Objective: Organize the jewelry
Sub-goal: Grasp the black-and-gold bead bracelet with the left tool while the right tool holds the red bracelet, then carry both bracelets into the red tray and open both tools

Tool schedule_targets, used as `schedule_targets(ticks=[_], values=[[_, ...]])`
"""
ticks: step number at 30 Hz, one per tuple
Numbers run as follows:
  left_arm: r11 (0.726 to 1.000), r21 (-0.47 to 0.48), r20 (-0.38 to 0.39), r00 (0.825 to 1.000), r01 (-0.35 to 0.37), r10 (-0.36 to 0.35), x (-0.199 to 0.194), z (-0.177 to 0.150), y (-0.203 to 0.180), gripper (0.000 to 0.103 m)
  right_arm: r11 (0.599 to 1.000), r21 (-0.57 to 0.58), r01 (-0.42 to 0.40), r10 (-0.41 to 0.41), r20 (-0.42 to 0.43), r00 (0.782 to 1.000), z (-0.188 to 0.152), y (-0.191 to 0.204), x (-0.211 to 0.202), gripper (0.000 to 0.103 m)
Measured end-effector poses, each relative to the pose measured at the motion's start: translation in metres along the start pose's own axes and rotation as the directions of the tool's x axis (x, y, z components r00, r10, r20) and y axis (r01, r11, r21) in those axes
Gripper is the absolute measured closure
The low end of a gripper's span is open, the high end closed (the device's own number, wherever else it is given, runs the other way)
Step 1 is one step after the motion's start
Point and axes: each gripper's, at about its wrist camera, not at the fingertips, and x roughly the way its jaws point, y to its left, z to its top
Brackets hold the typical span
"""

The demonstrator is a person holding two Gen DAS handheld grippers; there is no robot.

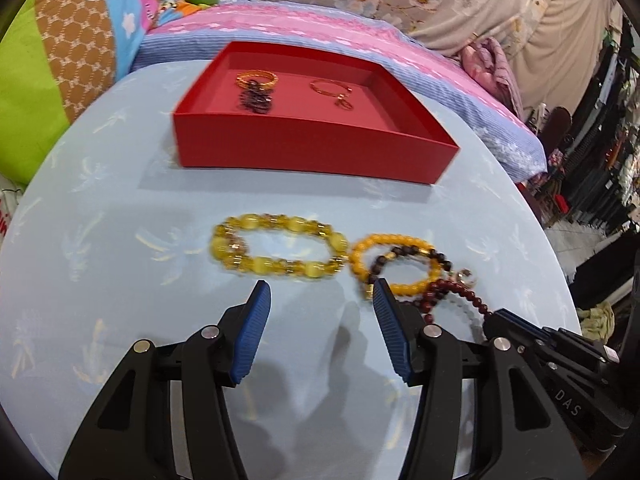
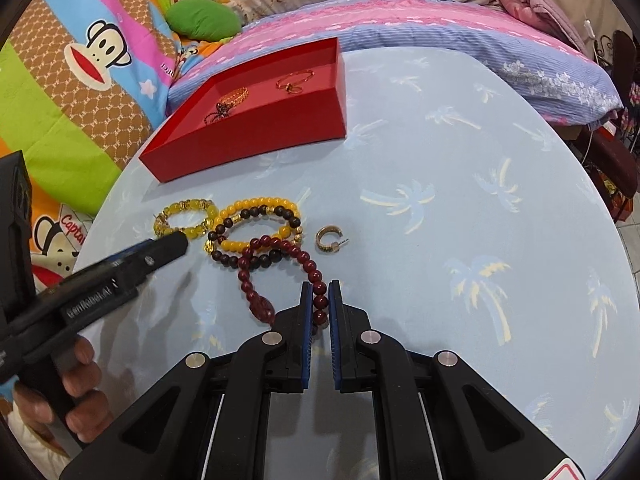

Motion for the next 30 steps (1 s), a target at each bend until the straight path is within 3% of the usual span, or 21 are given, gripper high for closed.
schedule_targets(ticks=[6,11,16,17,30], values=[[1.0,0.027,-0.023,1.0,-0.003,0.003,0.017,0.002,-0.02,0.06,1.0,-0.008,0.008,-0.007,0.01,1.0,-0.001,0.004,0.001,0.096],[0.999,0.038,-0.034,0.999,0.018,-0.016,0.021,0.002,-0.025,0.084,1.0,0.002,-0.005,0.005,-0.003,1.0,-0.002,0.004,0.005,0.096],[0.998,0.055,-0.029,0.999,0.023,-0.021,0.022,0.001,-0.028,0.089,1.0,0.009,-0.01,0.01,-0.005,1.0,-0.002,0.002,0.006,0.096],[0.998,0.052,-0.028,0.999,0.025,-0.024,0.021,0.001,-0.028,0.094,1.0,0.01,-0.01,0.01,-0.004,1.0,-0.002,0.002,0.006,0.096],[0.998,0.033,0.017,0.998,0.052,-0.052,-0.017,0.009,-0.017,0.094,0.999,-0.004,-0.038,0.038,0.077,0.996,0.019,0.013,-0.023,0.096]])
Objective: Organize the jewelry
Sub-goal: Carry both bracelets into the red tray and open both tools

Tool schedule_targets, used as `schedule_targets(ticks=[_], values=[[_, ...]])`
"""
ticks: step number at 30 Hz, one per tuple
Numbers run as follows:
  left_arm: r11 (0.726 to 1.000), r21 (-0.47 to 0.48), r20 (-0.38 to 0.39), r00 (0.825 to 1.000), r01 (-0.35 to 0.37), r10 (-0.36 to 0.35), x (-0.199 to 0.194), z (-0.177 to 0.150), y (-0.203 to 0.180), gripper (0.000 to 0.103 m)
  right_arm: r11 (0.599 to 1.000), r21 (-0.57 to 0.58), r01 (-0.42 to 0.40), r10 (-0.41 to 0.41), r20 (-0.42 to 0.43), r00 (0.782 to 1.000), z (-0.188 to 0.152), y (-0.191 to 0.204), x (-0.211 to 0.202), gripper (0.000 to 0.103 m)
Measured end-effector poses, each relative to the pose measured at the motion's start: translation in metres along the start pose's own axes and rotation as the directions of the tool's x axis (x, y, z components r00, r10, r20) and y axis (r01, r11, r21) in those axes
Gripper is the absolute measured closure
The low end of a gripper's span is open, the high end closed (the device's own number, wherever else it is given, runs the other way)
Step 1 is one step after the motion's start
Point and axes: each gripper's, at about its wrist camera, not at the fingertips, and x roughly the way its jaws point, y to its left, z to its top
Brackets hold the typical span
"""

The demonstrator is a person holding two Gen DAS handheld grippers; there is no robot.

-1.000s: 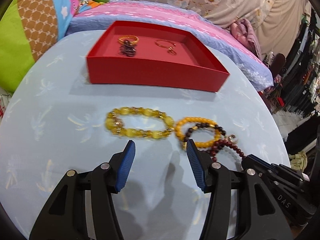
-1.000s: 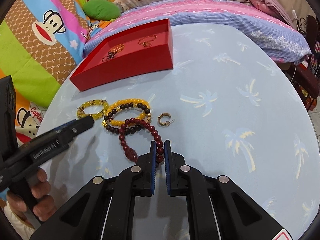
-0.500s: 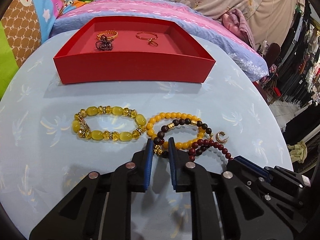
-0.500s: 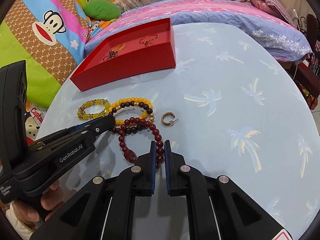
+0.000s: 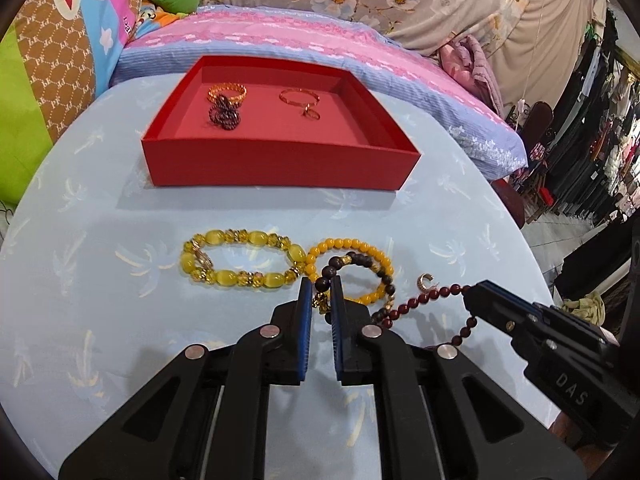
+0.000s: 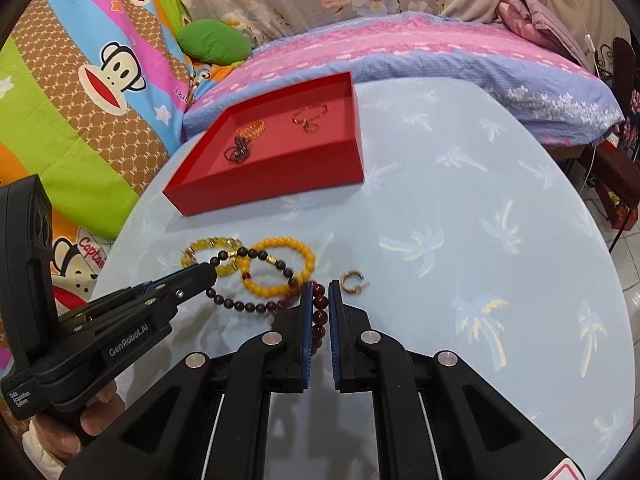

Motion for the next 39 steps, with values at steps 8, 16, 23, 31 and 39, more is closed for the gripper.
schedule_targets(ticks=[8,16,23,31,39], values=[[1.0,0.015,0.05,0.999,0.004,-0.005,-0.03,0.025,0.012,0.094,0.999,-0.046,-0.016,0.019,0.069,0.997,0.031,0.017,-0.016,0.096],[0.998,0.07,0.125,0.992,-0.006,-0.003,-0.049,0.076,0.02,0.094,0.993,-0.109,-0.051,0.065,0.129,0.989,0.091,0.038,-0.014,0.096],[0.998,0.063,0.14,0.99,0.016,-0.025,-0.021,0.125,0.029,0.094,0.989,-0.129,-0.072,0.088,0.122,0.989,0.145,0.053,0.025,0.096],[1.0,0.026,0.059,0.998,0.002,-0.003,0.045,0.142,0.047,0.094,0.993,-0.067,-0.1,0.101,0.014,0.995,0.164,0.05,0.107,0.096],[0.995,0.044,0.019,0.996,-0.088,0.087,0.076,0.132,0.064,0.094,0.998,-0.051,-0.044,0.042,-0.039,0.998,0.156,0.032,0.142,0.096]])
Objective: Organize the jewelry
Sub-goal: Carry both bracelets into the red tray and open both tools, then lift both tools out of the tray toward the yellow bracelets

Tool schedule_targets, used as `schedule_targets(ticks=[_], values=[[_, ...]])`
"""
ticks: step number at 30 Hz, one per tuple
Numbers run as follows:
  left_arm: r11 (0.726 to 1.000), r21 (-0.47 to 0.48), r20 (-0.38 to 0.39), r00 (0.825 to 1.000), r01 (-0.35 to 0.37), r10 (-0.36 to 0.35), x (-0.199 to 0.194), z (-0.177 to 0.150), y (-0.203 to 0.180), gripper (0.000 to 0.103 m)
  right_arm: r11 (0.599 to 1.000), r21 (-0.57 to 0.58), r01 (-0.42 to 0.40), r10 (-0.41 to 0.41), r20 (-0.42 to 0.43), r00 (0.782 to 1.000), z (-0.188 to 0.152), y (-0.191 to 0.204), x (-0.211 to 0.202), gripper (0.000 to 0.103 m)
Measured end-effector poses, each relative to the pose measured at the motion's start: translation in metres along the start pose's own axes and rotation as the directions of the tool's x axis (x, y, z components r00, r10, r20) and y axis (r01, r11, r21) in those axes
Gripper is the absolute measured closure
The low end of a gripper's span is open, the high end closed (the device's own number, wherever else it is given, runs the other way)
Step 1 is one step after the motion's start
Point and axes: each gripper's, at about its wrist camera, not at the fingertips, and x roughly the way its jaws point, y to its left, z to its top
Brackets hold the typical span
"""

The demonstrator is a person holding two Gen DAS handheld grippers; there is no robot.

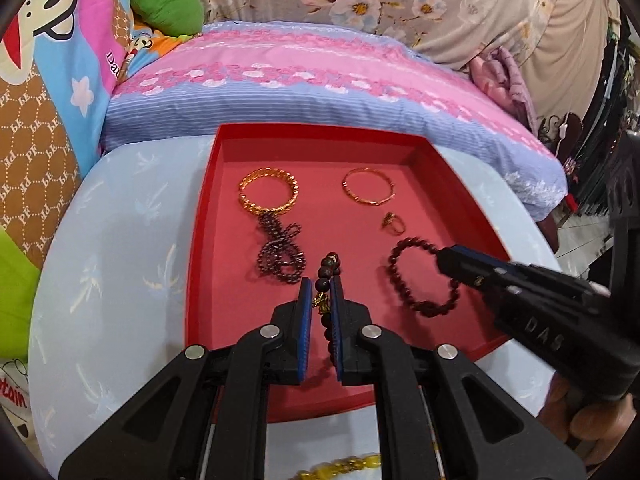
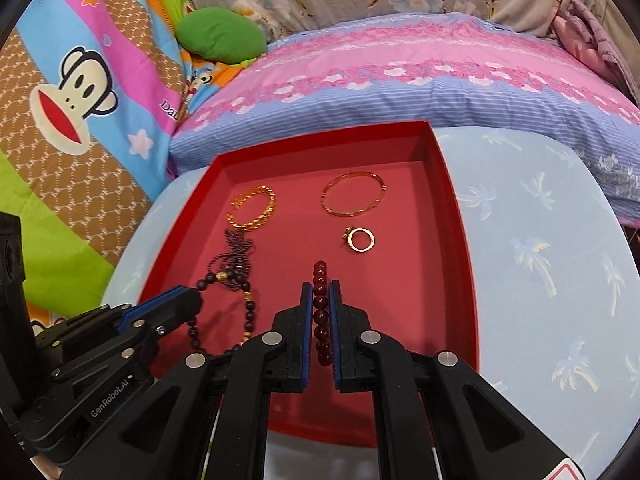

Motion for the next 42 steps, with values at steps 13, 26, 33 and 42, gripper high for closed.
schedule_targets(ticks=[13,26,33,42], values=[[0.994,-0.026,-0.011,0.994,-0.11,0.109,0.011,-0.006,0.015,0.074,0.997,-0.021,0.081,-0.08,0.022,0.997,-0.003,-0.007,0.009,0.086],[0.992,-0.005,0.03,0.991,-0.128,0.128,-0.007,-0.007,0.009,0.07,0.997,-0.03,0.07,-0.068,0.06,0.996,-0.006,0.0,-0.012,0.08],[0.993,-0.023,0.053,0.992,-0.114,0.115,-0.037,-0.021,0.014,0.069,0.998,-0.03,0.049,-0.046,0.078,0.996,-0.024,0.003,-0.041,0.08],[0.989,-0.04,0.042,0.988,-0.145,0.146,-0.063,-0.063,0.017,0.068,0.999,-0.021,0.047,-0.046,0.054,0.997,-0.07,0.001,-0.065,0.079]])
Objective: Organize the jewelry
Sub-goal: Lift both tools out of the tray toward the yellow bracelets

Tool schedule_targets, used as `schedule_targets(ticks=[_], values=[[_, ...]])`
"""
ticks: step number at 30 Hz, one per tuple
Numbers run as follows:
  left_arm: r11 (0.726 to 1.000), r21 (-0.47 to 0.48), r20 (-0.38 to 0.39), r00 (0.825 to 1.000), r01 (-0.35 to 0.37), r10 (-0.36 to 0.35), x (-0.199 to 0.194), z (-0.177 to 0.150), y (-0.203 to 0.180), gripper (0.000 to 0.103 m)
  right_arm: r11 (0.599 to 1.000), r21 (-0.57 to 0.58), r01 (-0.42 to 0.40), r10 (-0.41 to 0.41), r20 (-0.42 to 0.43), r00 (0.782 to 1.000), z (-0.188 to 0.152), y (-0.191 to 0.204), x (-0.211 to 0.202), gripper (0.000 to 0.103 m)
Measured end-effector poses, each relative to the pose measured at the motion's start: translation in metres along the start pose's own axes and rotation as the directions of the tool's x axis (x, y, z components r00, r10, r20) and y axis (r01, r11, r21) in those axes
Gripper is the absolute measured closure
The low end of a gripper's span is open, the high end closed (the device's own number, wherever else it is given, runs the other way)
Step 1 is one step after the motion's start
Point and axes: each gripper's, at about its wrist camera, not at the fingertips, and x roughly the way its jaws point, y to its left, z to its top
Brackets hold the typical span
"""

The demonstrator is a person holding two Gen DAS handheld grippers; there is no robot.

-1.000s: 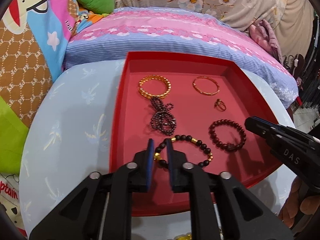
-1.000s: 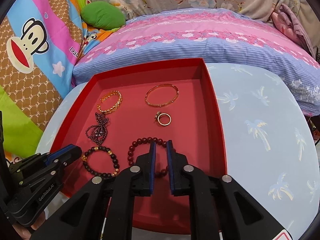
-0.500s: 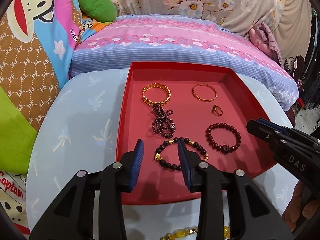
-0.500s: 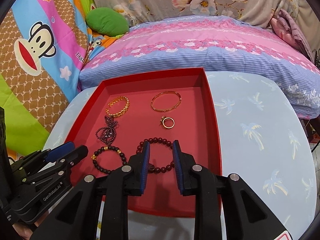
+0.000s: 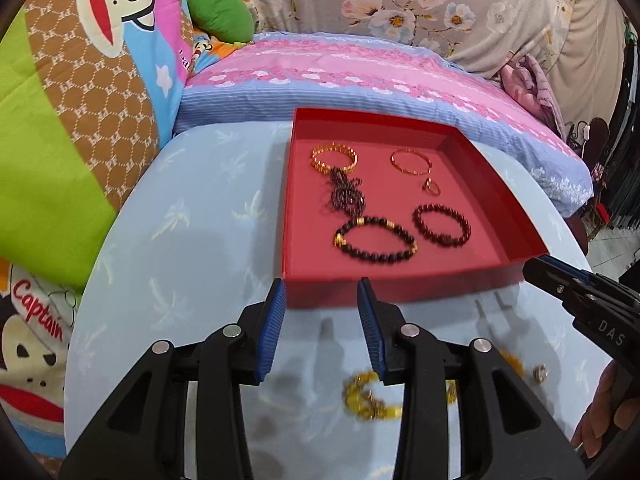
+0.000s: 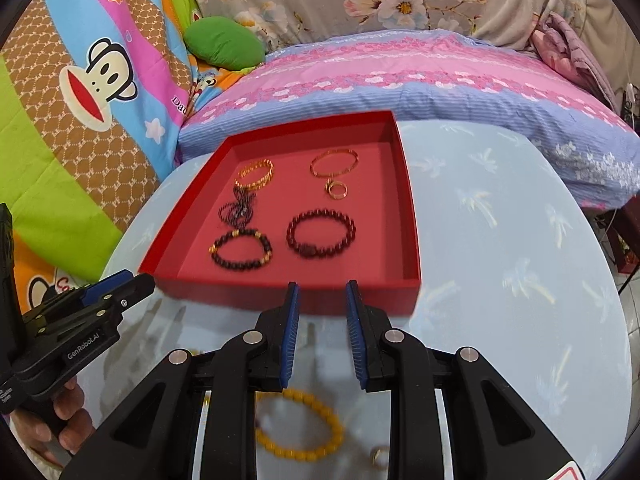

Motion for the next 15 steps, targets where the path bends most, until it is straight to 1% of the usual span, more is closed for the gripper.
schedule_targets(ticks=[2,7,9,11,15], values=[[1.0,0.002,-0.007,1.0,-0.002,0.002,-0.004,-0.009,-0.001,0.068,1.0,0.006,-0.005,0.005,-0.011,1.0,-0.011,-0.001,-0.005,0.079],[1.0,-0.007,-0.039,0.999,0.022,-0.022,-0.007,-0.032,-0.006,0.068,1.0,0.002,-0.005,0.005,-0.027,1.0,-0.035,0.001,-0.015,0.079],[1.0,-0.01,-0.056,0.998,0.03,-0.03,-0.004,-0.04,-0.009,0.066,1.0,0.003,-0.001,0.001,-0.032,0.999,-0.043,0.001,-0.017,0.079],[1.0,-0.013,-0.067,0.997,0.027,-0.028,-0.001,-0.047,-0.013,0.061,1.0,0.007,0.003,-0.002,-0.04,0.999,-0.051,0.0,-0.019,0.079],[1.0,-0.02,-0.083,0.996,0.018,-0.02,0.003,-0.058,-0.016,0.06,1.0,0.017,0.005,-0.004,-0.062,0.998,-0.063,-0.002,-0.018,0.079]])
